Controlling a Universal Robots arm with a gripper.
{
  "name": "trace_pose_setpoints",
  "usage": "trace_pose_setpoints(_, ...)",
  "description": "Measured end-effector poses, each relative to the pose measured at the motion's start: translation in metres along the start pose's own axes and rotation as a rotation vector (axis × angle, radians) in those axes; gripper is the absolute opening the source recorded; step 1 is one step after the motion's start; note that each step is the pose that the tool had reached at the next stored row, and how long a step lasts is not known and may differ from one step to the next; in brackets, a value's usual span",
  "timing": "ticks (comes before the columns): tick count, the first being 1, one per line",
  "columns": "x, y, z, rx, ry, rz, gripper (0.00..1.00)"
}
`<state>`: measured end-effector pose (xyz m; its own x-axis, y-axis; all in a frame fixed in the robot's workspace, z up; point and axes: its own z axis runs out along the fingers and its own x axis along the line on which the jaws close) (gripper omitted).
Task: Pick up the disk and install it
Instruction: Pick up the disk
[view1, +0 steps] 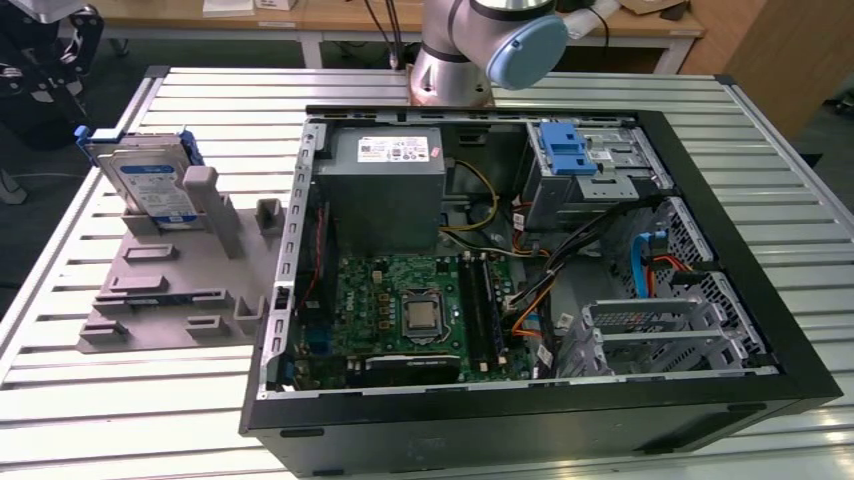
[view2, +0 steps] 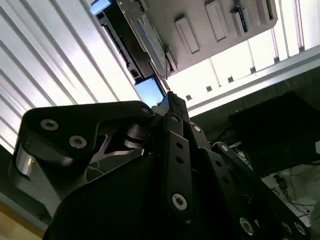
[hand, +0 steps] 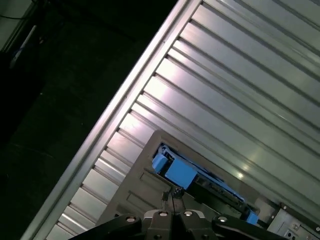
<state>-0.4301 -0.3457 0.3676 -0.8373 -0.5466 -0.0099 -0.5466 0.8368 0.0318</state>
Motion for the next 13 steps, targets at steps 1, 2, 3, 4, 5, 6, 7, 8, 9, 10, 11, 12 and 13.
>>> trace_pose_setpoints(1, 0.0000, 0.0000, 0.0001, -0.0001, 0.0006, -0.018, 0.11)
trace_pose_setpoints(2, 0.0000, 0.0000, 0.0002, 0.0003, 0.0015, -0.036, 0.11)
trace_pose_setpoints(3, 0.0000, -0.0001, 0.0003, 0.0006, 0.0024, -0.054, 0.11)
trace_pose_setpoints(4, 0.0000, -0.0001, 0.0003, 0.0005, 0.0032, -0.073, 0.11)
trace_pose_setpoints(5, 0.0000, 0.0000, 0.0003, 0.0005, 0.0038, -0.091, 0.11)
trace_pose_setpoints(6, 0.0000, 0.0000, 0.0004, 0.0004, 0.0043, -0.109, 0.11)
trace_pose_setpoints(7, 0.0000, 0.0000, 0.0004, 0.0003, 0.0049, -0.126, 0.11)
trace_pose_setpoints(8, 0.0000, 0.0000, 0.0004, 0.0002, 0.0056, -0.143, 0.11)
trace_pose_setpoints(9, 0.0000, 0.0000, 0.0004, 0.0002, 0.0061, -0.161, 0.11)
trace_pose_setpoints(10, 0.0000, 0.0000, 0.0005, 0.0000, 0.0067, -0.178, 0.11)
trace_pose_setpoints(11, 0.0000, 0.0000, 0.0004, -0.0001, 0.0072, -0.193, 0.11)
trace_pose_setpoints(12, 0.0000, 0.0000, 0.0004, -0.0002, 0.0075, -0.202, 0.11)
trace_pose_setpoints(13, 0.0000, 0.0000, 0.0004, -0.0002, 0.0076, -0.205, 0.11)
